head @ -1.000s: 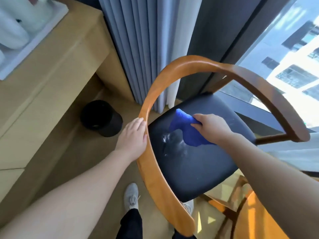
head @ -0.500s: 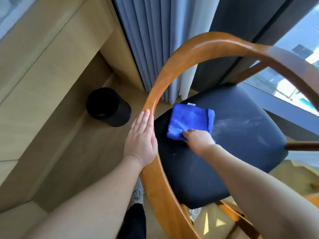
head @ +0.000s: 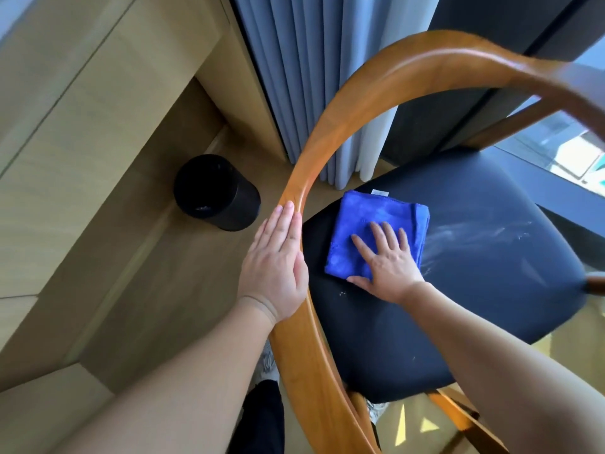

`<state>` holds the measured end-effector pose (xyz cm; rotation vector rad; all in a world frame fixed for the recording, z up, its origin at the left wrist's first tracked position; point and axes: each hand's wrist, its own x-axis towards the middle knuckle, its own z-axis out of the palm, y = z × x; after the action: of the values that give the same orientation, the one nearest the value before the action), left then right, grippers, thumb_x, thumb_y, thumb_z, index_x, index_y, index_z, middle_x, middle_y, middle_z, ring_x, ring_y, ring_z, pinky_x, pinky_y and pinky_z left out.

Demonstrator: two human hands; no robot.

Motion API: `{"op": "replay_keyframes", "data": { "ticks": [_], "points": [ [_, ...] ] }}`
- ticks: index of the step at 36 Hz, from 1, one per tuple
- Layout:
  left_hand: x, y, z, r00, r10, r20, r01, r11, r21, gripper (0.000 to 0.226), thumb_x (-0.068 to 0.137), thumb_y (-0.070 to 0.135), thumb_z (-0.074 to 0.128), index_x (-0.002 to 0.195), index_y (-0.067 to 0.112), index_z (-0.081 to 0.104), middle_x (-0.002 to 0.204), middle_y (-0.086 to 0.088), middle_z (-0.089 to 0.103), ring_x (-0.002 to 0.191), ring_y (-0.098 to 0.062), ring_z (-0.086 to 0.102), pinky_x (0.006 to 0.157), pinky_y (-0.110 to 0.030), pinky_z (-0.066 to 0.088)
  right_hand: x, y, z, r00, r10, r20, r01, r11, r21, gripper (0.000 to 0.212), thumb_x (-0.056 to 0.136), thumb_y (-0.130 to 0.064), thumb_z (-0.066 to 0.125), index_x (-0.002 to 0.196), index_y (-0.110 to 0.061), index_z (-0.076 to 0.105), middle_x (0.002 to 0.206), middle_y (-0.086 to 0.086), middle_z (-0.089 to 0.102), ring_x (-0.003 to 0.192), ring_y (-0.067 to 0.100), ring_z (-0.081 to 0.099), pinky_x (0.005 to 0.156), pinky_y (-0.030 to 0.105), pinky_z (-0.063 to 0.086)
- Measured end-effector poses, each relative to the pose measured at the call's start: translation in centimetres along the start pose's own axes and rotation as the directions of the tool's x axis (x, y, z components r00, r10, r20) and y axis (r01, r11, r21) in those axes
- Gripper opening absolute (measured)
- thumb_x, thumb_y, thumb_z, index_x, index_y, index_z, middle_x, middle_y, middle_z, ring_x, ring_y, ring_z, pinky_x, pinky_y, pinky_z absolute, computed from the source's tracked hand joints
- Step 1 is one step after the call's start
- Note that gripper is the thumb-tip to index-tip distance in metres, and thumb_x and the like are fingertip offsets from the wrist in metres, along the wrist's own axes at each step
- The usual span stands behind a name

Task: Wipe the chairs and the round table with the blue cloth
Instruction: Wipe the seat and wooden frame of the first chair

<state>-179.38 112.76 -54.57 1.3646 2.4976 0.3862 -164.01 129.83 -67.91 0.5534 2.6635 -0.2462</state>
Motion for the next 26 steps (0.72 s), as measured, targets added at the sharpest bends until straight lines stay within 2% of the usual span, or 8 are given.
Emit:
{"op": "replay_keyframes", "data": {
  "ticks": [3,6,8,11,13,17,21,26],
  "points": [
    [0.0,0.0,0.1,1.0,-0.005,0.001,0.005,1.0,0.015,0.056,0.092,0.024,0.025,0.146,0.006,0.027,0.154,-0.009,0.022,0.144,-0.018,0.011,0.117,-0.033,0.012,1.3,0.7,0.2,0.997,0.071,0.022,-0.072,0.996,0.049,0.12,0.056,-0.097,0.026,0.15,-0.034,-0.014,0.157,0.016,-0.02,0.142,0.045,-0.017,0.111,0.062,-0.007],
    [0.0,0.0,0.2,1.0,-0.003,-0.002,0.003,1.0,0.025,0.056,0.093,0.025,0.025,0.146,0.007,0.026,0.155,-0.008,0.022,0.144,-0.018,0.011,0.116,-0.035,0.016,2.8,1.2,0.4,0.994,0.081,0.079,-0.085,0.996,0.042,0.128,0.047,-0.102,0.023,0.148,-0.036,-0.018,0.156,0.014,-0.024,0.141,0.047,-0.018,0.109,0.065,-0.006],
    [0.0,-0.1,0.3,1.0,-0.006,-0.009,0.006,1.0,0.021,0.055,0.094,0.026,0.024,0.146,0.009,0.026,0.155,-0.007,0.022,0.144,-0.017,0.012,0.115,-0.037,0.021,3.1,1.1,0.8,0.993,0.068,0.093,-0.071,0.997,0.026,0.122,0.053,-0.099,0.024,0.151,-0.035,-0.011,0.159,0.015,-0.015,0.141,0.048,-0.013,0.108,0.067,-0.006],
    [-0.1,-0.2,0.5,1.0,-0.013,-0.009,0.013,1.0,0.012,0.055,0.094,0.028,0.023,0.147,0.011,0.025,0.155,-0.005,0.022,0.144,-0.017,0.012,0.113,-0.039,0.028,2.3,0.8,2.0,0.999,0.041,-0.023,-0.039,0.997,0.069,0.098,0.071,-0.085,0.029,0.151,-0.029,0.024,0.158,0.017,0.018,0.141,0.05,0.012,0.11,0.068,0.005],
    [-0.1,-0.2,0.5,1.0,-0.015,-0.003,0.015,1.0,0.008,0.055,0.095,0.03,0.021,0.146,0.012,0.025,0.155,-0.005,0.023,0.144,-0.017,0.014,0.111,-0.041,0.031,1.8,0.5,2.7,0.991,0.038,-0.13,-0.027,0.995,0.092,0.079,0.08,-0.072,0.033,0.142,-0.025,0.045,0.151,0.016,0.036,0.136,0.048,0.029,0.11,0.068,0.016],
    [0.0,0.0,0.2,1.0,-0.017,0.004,0.017,1.0,0.013,0.055,0.094,0.029,0.022,0.146,0.009,0.027,0.154,-0.006,0.023,0.144,-0.018,0.014,0.111,-0.041,0.032,2.3,0.1,2.5,0.951,0.067,-0.301,-0.022,0.988,0.152,0.057,0.086,-0.052,0.039,0.125,-0.019,0.065,0.134,0.016,0.056,0.123,0.046,0.048,0.103,0.069,0.028],
    [-0.1,0.0,0.2,1.0,-0.016,0.006,0.016,1.0,0.016,0.055,0.094,0.027,0.023,0.146,0.008,0.026,0.155,-0.007,0.022,0.144,-0.018,0.013,0.111,-0.04,0.031,4.0,-0.3,1.9,0.92,0.098,-0.381,-0.022,0.98,0.197,0.043,0.083,-0.038,0.068,0.117,-0.013,0.068,0.127,0.018,0.059,0.116,0.046,0.052,0.099,0.069,0.031],
    [-0.1,-0.2,0.2,1.0,-0.002,-0.015,0.002,1.0,0.016,0.054,0.095,0.027,0.022,0.146,0.009,0.026,0.154,-0.007,0.023,0.143,-0.019,0.015,0.112,-0.039,0.029,7.5,-1.5,0.0,0.972,0.051,-0.228,-0.009,0.984,0.181,0.062,0.088,-0.06,0.031,0.132,-0.025,0.057,0.15,0.012,0.038,0.135,0.048,0.028,0.107,0.069,0.011]
  ]
}}
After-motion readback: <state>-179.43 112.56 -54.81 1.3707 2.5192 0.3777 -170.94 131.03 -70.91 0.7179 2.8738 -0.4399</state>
